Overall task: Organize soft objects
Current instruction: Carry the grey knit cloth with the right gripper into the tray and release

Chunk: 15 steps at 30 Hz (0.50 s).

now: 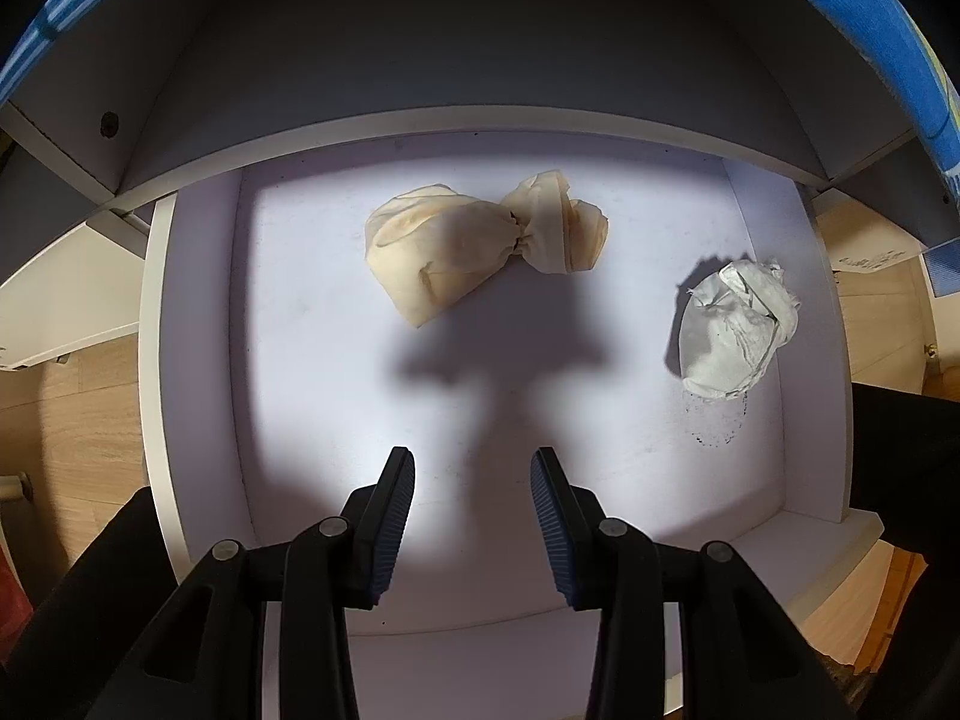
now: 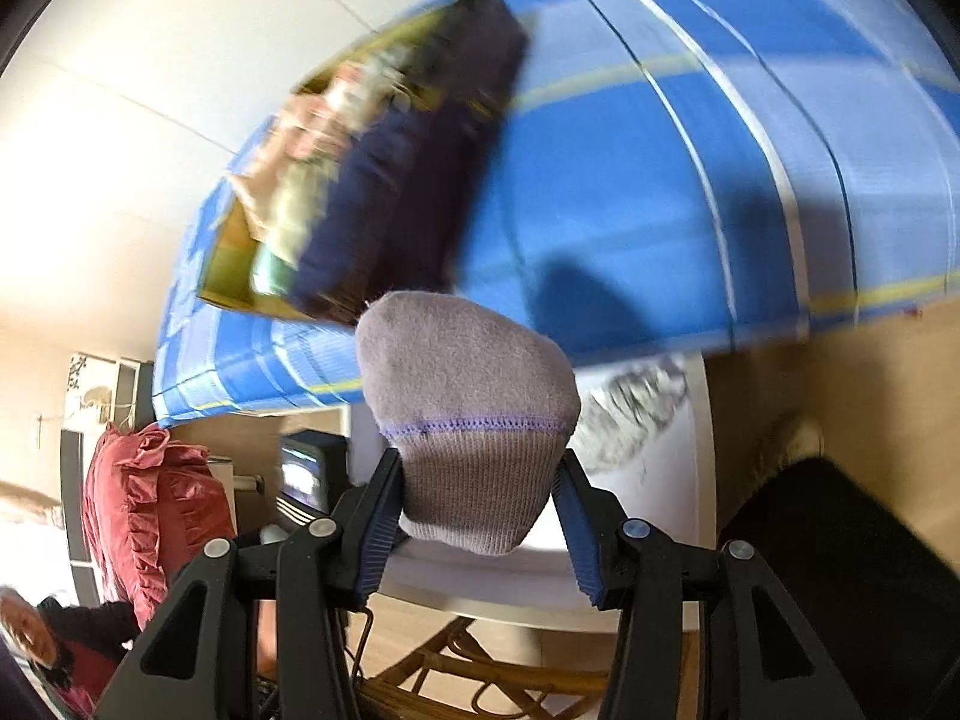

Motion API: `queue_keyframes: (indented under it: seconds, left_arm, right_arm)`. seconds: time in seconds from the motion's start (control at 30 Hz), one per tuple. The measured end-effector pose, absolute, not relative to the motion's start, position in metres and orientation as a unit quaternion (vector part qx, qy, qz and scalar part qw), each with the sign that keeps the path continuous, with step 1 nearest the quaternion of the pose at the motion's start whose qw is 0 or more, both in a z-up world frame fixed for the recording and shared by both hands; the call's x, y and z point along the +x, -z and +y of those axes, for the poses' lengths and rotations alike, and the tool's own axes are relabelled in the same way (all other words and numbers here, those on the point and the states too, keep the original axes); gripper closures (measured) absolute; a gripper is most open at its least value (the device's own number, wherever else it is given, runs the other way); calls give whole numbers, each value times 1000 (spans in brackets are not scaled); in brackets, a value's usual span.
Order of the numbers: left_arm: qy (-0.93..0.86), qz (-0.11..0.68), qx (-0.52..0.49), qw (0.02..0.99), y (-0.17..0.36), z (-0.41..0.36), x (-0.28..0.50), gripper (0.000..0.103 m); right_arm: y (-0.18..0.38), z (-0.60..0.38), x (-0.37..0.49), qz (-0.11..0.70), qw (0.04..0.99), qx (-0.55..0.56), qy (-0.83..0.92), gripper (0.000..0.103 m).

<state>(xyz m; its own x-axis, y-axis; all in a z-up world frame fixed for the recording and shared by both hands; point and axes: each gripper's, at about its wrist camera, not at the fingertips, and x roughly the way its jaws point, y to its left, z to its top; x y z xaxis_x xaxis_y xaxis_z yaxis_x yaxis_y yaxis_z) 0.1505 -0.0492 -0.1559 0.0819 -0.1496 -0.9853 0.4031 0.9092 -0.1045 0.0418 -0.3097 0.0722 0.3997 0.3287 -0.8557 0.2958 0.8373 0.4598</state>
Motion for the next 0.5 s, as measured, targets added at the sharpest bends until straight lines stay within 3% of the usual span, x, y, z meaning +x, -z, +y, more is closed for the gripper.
queue_keyframes:
  seconds: [0.2, 0.5]
  left_arm:
    - [187, 656, 97, 725, 157, -50, 152, 63]
    - [194, 662, 98, 717, 158, -54, 152, 63]
  right_arm:
    - [-117, -277, 81, 534, 805, 254, -50, 53]
    - [-134, -197, 166, 543, 815, 179, -97, 53]
